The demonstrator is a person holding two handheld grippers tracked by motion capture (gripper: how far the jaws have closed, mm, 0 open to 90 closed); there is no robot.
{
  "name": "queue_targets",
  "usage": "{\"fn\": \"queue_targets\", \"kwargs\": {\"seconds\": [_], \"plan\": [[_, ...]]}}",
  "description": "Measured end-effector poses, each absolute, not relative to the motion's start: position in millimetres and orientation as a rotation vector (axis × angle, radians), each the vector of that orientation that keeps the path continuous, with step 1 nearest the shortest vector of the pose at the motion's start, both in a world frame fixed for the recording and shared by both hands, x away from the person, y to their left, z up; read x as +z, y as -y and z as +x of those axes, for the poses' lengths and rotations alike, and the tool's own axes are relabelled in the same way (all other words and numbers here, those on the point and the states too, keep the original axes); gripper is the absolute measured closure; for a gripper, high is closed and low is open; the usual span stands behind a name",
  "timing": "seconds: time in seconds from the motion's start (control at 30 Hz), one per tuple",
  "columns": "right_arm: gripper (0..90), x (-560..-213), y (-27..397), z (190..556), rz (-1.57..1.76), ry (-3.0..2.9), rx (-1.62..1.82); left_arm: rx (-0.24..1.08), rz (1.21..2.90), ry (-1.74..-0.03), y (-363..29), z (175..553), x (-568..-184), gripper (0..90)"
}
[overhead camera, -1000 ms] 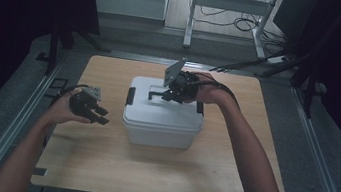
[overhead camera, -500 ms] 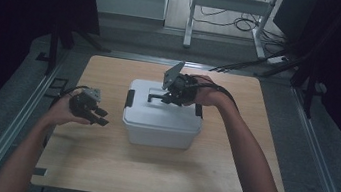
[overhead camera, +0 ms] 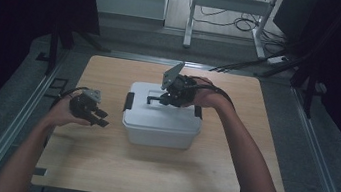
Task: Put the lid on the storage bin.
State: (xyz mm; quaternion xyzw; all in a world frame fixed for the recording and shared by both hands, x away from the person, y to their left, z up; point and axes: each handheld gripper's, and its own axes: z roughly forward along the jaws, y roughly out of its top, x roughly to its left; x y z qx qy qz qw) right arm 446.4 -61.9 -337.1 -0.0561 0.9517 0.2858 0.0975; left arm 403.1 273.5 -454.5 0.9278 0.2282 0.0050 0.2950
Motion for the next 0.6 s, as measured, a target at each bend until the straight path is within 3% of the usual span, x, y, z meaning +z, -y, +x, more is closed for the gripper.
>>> {"fn": "queue_targets", "kwargs": {"seconds": [0.13,0.6], "plan": [[66.2,-331,71,444,-0.137,-2.803,0.898,0.015,2.467,-0.601,-274,403,-454,56.1],[63.6,-317,155,429,0.119,-2.672,1.094,0.039,2.443,-0.594,-270,401,-451,55.9]]}}
